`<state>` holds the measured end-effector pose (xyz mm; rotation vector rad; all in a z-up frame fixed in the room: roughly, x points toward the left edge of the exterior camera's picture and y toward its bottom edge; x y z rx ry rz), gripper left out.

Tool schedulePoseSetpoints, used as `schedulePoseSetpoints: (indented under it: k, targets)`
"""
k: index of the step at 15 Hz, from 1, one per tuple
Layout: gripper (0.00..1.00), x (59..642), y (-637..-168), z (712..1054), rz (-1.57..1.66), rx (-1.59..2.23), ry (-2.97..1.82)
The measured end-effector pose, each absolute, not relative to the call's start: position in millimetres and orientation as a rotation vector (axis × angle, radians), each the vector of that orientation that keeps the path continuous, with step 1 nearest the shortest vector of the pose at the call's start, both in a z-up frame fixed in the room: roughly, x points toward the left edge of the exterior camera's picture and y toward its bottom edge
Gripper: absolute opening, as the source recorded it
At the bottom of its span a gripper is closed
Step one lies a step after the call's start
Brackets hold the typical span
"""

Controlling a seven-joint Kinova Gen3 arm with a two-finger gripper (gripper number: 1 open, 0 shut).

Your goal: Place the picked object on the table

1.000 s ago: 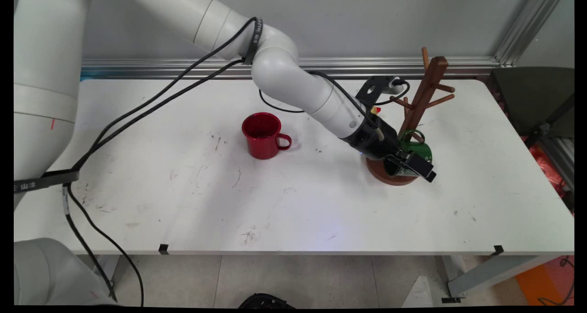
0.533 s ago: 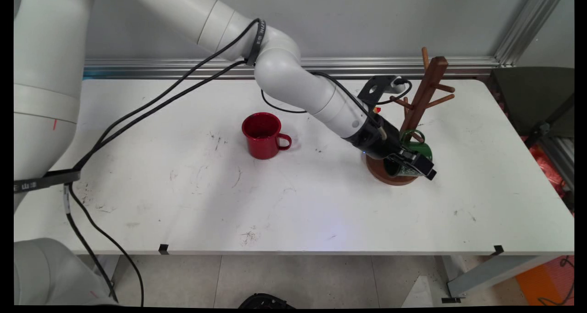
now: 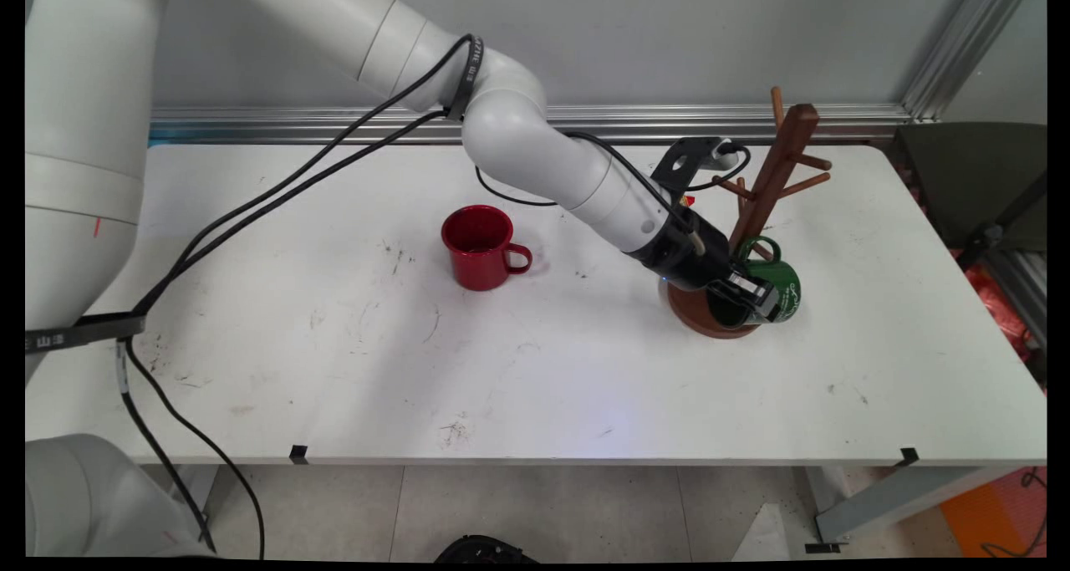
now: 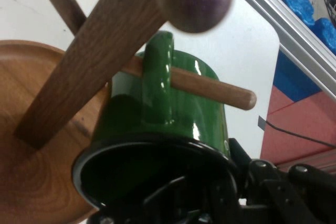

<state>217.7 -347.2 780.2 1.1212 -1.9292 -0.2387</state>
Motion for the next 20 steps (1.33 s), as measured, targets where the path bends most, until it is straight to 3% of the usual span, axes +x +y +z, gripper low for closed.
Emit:
schedulePoseSetpoints:
  k: [20]
  targets:
    - [0.00, 230, -307, 833, -0.202, 1.011, -1.900]
